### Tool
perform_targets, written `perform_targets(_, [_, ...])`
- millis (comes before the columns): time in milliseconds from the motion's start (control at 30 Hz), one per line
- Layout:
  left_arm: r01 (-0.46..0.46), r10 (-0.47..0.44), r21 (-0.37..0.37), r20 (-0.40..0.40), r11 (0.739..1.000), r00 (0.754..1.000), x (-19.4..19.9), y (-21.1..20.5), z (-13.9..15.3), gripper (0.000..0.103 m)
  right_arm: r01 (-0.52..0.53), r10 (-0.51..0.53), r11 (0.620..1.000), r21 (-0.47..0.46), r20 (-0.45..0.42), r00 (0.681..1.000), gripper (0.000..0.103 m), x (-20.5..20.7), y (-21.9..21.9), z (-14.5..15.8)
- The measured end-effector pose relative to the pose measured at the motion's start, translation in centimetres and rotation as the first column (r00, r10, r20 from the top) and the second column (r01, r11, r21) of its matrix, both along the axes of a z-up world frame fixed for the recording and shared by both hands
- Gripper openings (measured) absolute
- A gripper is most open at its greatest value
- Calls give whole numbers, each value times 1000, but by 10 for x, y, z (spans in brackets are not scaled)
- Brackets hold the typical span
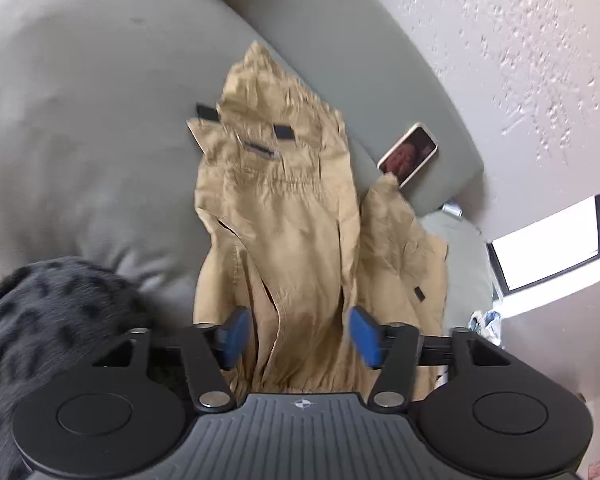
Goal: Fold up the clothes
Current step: 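Lay the pants flat on the sofa and open both grippers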
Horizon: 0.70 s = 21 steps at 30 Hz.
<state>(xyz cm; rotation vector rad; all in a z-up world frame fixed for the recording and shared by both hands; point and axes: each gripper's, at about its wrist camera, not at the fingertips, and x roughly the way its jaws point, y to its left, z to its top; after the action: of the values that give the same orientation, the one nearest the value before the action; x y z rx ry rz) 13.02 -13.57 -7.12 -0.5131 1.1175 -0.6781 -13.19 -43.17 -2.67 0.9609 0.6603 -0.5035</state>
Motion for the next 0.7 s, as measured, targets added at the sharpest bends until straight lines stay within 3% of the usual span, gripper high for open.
perform_targets(67, [-25,26,53,-20,998,999,13,-10,-11,60,60,-60,997,-47,12,998,65,3,-17,-12])
perform_targets(167, [-61,65,54,-78,997,995,32,-19,-27,50,116,-117,992,-57,0,993,66,10,-41,-32])
perform_targets(200, [-63,68,58,-88,996,994,34,-21,-30,39,125,-124,992,-33,19,992,63,12,-47,-39])
perform_targets(233, [-62,69,76,-90,995,994,35,-23,-32,21,124,-124,992,-9,49,991,62,13,-51,-46])
perform_targets(267, [-65,74,101,-88,993,993,35,-24,-31,11,121,-122,993,13,69,990,52,15,-56,-53])
perform_targets(300, [-72,83,113,-93,991,992,33,-23,-30,4,115,-117,993,29,62,991,24,19,-59,-61])
perform_targets(333, [-79,91,129,-94,988,991,31,-22,-27,2,123,-124,992,31,42,991,6,21,-60,-64])
perform_targets(467, [-79,94,273,-44,959,995,16,-24,-7,4,199,-201,967,-162,6,980,2,12,-43,-28])
perform_targets(533, [-67,98,327,-81,943,992,22,-27,-14,23,202,-226,943,-264,-65,972,2,17,-40,-20])
perform_targets(567, [-64,101,342,-91,938,991,25,-27,-16,26,198,-240,931,-307,-108,965,2,22,-40,-19])
perform_targets(633, [-88,117,332,-70,939,991,22,-22,-11,33,190,-249,930,-314,-162,955,8,25,-43,-19])
perform_targets(700, [-143,131,370,56,918,990,5,-19,11,40,209,-243,943,-259,-104,965,21,19,-39,-14])
